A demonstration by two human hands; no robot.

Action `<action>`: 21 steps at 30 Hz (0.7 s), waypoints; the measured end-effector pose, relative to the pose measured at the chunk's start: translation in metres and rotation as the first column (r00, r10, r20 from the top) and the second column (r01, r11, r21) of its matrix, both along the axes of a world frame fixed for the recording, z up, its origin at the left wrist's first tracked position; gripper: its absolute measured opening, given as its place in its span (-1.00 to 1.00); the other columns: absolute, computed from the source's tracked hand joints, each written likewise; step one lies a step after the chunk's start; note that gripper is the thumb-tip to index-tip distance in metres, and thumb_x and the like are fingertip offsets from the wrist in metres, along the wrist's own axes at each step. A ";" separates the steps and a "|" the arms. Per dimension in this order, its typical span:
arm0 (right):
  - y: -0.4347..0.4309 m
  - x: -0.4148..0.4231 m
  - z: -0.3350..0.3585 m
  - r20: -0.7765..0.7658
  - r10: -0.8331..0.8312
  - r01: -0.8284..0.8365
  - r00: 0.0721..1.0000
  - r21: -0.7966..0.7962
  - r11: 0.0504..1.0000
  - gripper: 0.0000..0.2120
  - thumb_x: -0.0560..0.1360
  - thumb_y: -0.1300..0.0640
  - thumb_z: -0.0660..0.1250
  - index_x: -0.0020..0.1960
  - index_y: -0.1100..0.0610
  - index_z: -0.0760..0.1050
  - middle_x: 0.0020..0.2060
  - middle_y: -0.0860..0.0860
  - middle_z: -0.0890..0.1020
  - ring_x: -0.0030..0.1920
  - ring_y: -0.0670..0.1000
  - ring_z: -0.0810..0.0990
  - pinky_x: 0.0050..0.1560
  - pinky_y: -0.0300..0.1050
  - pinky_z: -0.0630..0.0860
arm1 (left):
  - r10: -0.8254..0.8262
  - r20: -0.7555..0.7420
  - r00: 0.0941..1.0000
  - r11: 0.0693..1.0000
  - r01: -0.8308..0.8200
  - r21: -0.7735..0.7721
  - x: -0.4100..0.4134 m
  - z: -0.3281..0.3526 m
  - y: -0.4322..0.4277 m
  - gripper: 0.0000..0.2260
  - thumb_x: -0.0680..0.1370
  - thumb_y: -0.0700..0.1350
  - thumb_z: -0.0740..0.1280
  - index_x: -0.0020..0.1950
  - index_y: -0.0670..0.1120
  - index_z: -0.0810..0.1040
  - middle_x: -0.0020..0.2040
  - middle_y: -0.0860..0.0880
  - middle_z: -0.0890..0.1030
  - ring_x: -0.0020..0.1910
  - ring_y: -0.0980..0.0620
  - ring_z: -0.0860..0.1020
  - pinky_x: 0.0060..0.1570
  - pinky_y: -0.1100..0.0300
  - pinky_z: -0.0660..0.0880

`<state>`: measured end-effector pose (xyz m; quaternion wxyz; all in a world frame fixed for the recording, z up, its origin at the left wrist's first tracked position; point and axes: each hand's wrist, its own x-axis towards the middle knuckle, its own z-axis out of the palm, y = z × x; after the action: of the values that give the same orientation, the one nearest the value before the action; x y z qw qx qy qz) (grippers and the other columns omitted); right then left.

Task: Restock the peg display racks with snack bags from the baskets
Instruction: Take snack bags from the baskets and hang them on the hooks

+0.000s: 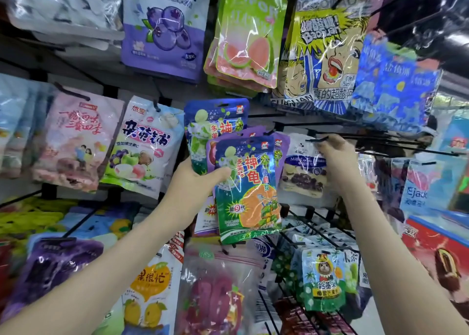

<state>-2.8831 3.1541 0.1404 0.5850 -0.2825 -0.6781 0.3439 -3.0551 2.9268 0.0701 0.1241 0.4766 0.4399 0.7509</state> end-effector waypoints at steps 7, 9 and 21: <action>0.002 -0.023 -0.019 0.081 -0.416 0.409 0.906 0.086 0.908 -0.55 0.42 0.13 0.39 0.22 0.30 0.40 0.20 0.26 0.43 0.21 0.24 0.43 0.27 0.10 0.37 | 0.032 0.227 0.973 0.994 -0.008 -0.108 0.007 -0.018 -0.038 -0.78 0.45 -0.20 0.46 0.04 -0.03 0.55 -0.15 0.15 0.68 -0.11 0.18 0.62 -0.21 0.40 0.49; -0.030 -0.018 -0.033 -0.108 -0.391 0.405 0.914 0.175 0.898 -0.61 0.43 0.11 0.30 0.17 0.30 0.40 0.10 0.23 0.48 0.12 0.16 0.47 0.19 0.02 0.39 | 0.059 0.293 0.954 0.989 -0.016 -0.147 0.009 -0.028 -0.052 -0.64 0.43 -0.16 0.49 0.19 -0.04 0.51 0.03 0.08 0.63 0.05 0.08 0.57 -0.06 0.26 0.44; -0.184 -0.056 -0.095 0.377 0.541 -0.582 0.752 -0.005 0.813 -0.82 0.43 0.13 0.45 -0.06 -0.04 0.48 -0.26 0.01 0.39 -0.25 -0.05 0.36 -0.27 -0.29 0.32 | 0.129 0.412 0.902 0.931 0.033 -0.364 0.011 -0.075 -0.120 0.11 -0.03 0.18 0.67 0.45 -0.02 0.32 0.23 0.01 0.60 0.18 -0.03 0.58 0.27 -0.15 0.41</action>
<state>-2.9394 2.9702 0.0457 0.3347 -0.0903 -0.8450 0.4072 -3.0438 2.8073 -0.0051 0.2847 0.2574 0.5442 0.7460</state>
